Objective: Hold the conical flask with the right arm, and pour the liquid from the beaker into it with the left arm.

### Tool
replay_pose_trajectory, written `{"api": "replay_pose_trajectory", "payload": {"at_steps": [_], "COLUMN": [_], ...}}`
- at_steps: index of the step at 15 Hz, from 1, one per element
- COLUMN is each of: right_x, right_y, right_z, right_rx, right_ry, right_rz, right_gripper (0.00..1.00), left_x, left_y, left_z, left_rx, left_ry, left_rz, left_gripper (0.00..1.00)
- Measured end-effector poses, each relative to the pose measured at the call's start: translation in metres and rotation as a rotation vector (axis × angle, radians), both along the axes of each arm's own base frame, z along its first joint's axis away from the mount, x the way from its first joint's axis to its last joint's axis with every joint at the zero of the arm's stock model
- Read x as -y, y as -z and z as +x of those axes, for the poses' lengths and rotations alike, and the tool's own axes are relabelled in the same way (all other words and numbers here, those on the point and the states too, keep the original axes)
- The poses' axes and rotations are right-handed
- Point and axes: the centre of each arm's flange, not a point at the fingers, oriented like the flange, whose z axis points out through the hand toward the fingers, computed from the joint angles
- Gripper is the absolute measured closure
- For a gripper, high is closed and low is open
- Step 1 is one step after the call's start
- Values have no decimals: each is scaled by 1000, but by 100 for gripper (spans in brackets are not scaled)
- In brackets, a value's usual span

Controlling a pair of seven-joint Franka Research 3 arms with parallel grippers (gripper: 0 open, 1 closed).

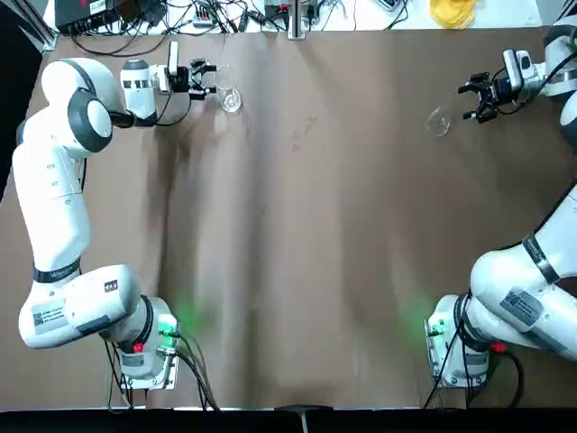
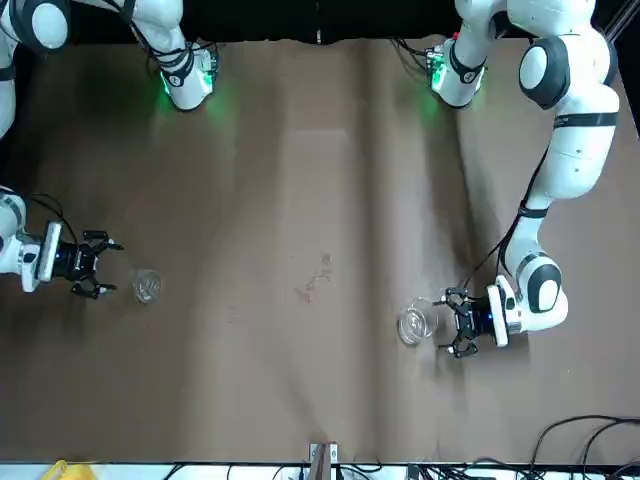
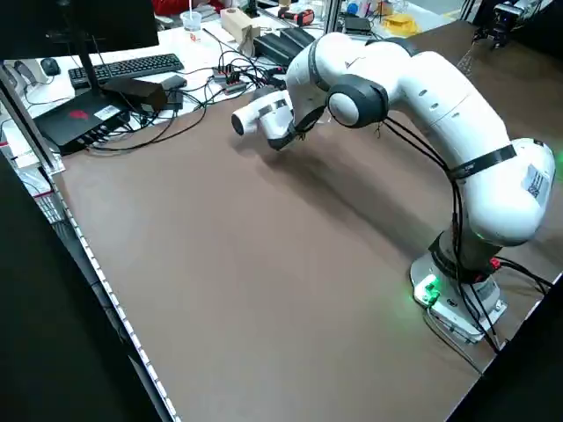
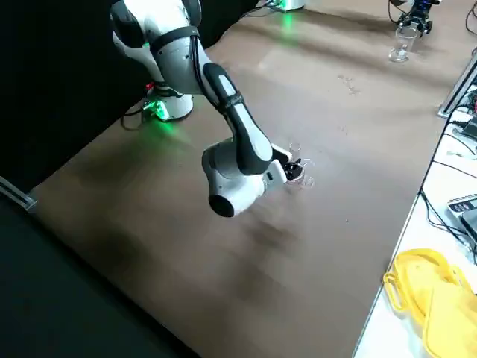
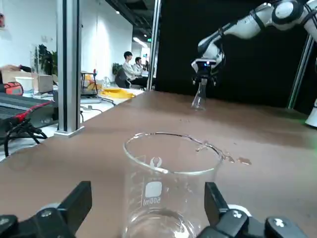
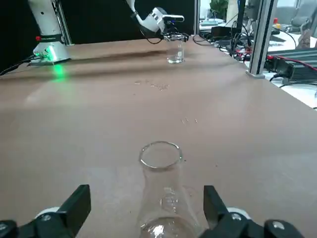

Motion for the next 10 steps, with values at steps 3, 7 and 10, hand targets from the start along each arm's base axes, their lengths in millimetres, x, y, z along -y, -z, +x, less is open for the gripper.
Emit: {"api": "replay_pose_trajectory", "payload": {"at_steps": [3, 7, 10], "right_x": [-4, -12, -15], "right_y": [6, 16, 20], "right_z": [0, -1, -1], "right_rx": [12, 45, 60], "right_ry": [-9, -27, -37], "right_rz": [23, 63, 78], "right_gripper": [0, 4, 5], "left_x": [-1, 8, 16], "left_y": [4, 9, 15], "left_z": [-1, -3, -5], "left_rx": [-7, 17, 38], "left_ry": [-12, 3, 16], "left_rz": [-18, -19, -18], "left_gripper": [0, 0, 0]}}
